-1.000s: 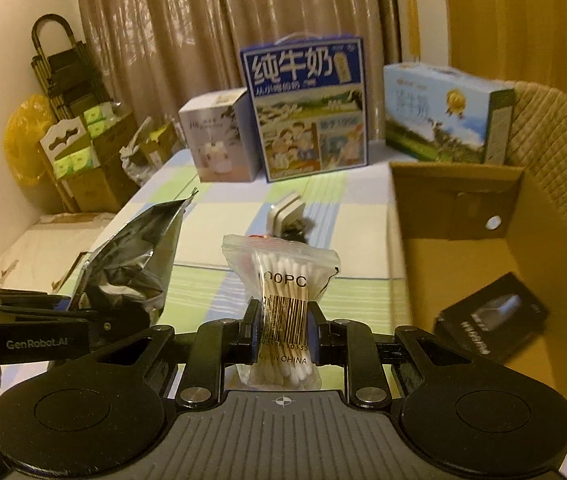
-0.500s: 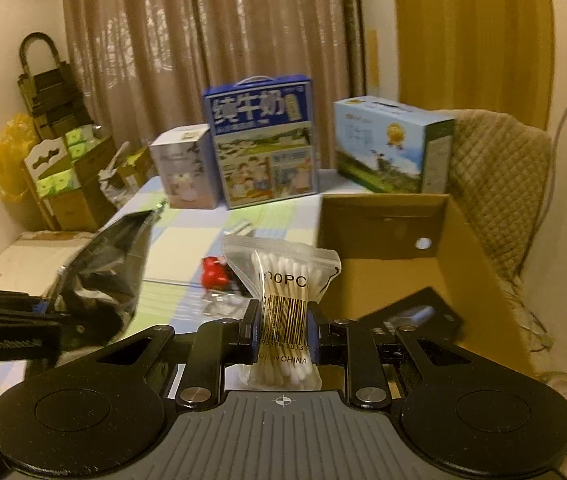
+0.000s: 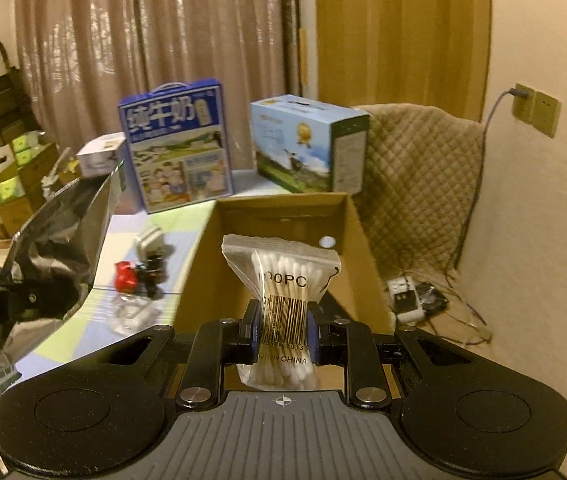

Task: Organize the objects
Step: 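Carry both bags to the cardboard box and release the foil bag from the left tool, then lower the cotton swab bag into the cardboard box and open the right tool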

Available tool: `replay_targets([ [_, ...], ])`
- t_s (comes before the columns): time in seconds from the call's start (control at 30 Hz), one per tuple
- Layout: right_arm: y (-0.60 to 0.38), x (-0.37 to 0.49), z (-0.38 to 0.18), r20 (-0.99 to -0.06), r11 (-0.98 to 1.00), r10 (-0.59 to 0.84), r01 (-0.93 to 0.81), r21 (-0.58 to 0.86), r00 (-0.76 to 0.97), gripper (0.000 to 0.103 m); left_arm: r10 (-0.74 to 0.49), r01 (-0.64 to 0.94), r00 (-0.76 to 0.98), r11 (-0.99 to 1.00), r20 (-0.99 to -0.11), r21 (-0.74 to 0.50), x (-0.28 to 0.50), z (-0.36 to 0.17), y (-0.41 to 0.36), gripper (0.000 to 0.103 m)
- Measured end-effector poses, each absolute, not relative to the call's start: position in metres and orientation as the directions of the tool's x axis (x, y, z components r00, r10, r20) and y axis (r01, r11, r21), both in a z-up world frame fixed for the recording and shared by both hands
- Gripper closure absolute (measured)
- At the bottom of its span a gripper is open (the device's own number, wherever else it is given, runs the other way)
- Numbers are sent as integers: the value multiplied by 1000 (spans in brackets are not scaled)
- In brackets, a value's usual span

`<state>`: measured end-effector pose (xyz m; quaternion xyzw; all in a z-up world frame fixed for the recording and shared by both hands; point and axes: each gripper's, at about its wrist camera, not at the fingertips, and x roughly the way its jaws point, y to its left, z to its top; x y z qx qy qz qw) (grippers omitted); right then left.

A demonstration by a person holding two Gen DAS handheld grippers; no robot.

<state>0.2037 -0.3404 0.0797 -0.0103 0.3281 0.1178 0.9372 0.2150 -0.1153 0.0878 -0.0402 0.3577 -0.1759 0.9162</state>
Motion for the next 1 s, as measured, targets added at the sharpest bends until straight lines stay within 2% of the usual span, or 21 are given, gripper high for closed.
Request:
replay_targets([
  [0.53, -393, 244, 52, -648, 981, 193, -160, 110, 737, 83, -400, 353, 628, 911, -668, -213, 276, 57, -188, 72],
  [0.6, -396, 246, 48, -653, 982, 190, -153, 113, 733, 83, -402, 347, 633, 911, -662, -222, 282, 54, -190, 63],
  [0.9, -399, 250, 40, -661, 978, 210, -159, 137, 720, 83, -377, 326, 658, 923, -652, -205, 283, 54, -174, 60],
  [1.0, -395, 250, 40, -658, 975, 223, -165, 150, 719, 83, -364, 312, 669, 929, -649, -199, 280, 57, -165, 54],
])
